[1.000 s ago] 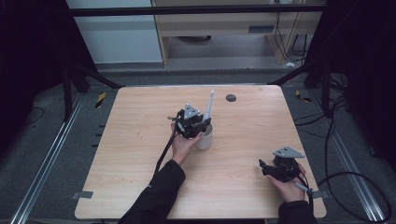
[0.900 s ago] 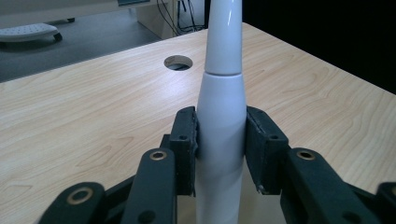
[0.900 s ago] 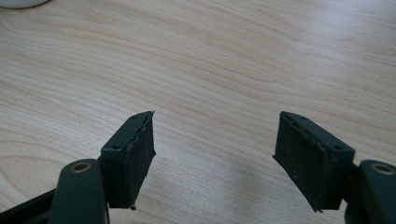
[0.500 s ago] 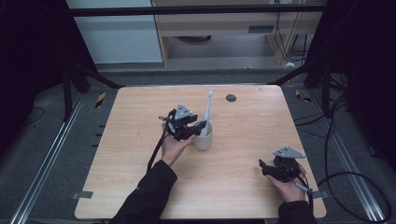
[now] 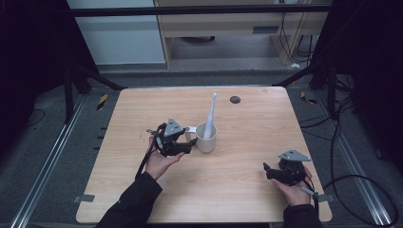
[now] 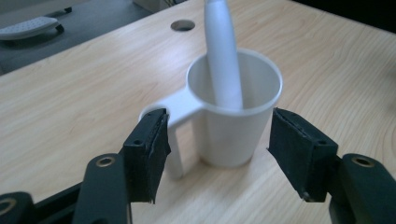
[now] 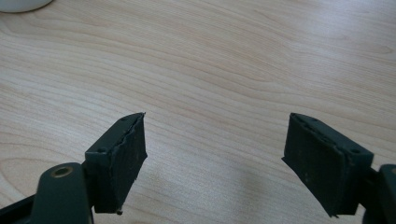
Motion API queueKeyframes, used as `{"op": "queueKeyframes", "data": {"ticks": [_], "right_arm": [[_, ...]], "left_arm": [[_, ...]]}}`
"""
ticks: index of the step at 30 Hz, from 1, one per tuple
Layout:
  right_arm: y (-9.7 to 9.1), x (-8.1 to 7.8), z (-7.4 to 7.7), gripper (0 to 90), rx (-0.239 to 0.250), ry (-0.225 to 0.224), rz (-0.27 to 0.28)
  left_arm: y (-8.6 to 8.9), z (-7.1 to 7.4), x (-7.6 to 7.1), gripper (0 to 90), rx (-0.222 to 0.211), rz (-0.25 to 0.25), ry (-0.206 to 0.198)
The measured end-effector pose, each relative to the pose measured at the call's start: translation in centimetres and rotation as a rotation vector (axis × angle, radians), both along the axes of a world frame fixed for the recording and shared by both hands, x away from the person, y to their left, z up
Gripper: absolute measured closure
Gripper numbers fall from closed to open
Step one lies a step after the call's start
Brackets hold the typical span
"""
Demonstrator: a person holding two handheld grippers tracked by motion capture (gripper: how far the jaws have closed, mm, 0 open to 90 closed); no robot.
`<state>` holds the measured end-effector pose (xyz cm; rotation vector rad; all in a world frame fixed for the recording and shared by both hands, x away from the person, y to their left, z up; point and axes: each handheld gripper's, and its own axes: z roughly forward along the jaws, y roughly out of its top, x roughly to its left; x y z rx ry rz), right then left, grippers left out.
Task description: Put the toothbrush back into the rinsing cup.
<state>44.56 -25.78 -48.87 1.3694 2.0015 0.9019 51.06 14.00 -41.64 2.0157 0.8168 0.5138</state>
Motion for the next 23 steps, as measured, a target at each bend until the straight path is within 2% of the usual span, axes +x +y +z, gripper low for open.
{"op": "queueKeyframes", "data": {"ticks": [2, 5, 9, 13, 18, 19, 23], "right_arm": [[0.0, 0.0, 0.0, 20.4, -0.002, 0.0, -0.002], [0.0, -0.1, -0.1, 20.2, -0.001, 0.0, -0.003], [0.1, -0.1, -0.1, 19.3, -0.003, 0.004, -0.003], [0.1, -0.2, -0.1, 18.7, -0.008, 0.004, -0.003], [0.1, -0.3, -0.2, 18.2, -0.006, 0.003, -0.005], [0.1, -0.4, -0.2, 18.1, -0.011, 0.005, -0.005], [0.1, -0.4, -0.2, 17.7, -0.012, 0.002, -0.002]], "left_arm": [[1.4, -0.7, -0.8, 35.5, 0.006, 0.014, 0.012], [2.2, -1.2, -1.3, 34.2, 0.01, 0.026, 0.018], [4.4, -2.1, -2.5, 32.5, 0.024, 0.061, 0.027], [5.8, -2.8, -3.2, 31.6, 0.019, 0.086, 0.033], [9.0, -3.9, -4.2, 30.8, 0.016, 0.16, 0.057], [9.0, -3.9, -4.2, 30.6, 0.016, 0.16, 0.057], [10.9, -4.5, -4.5, 30.2, 0.036, 0.219, 0.066]]}}
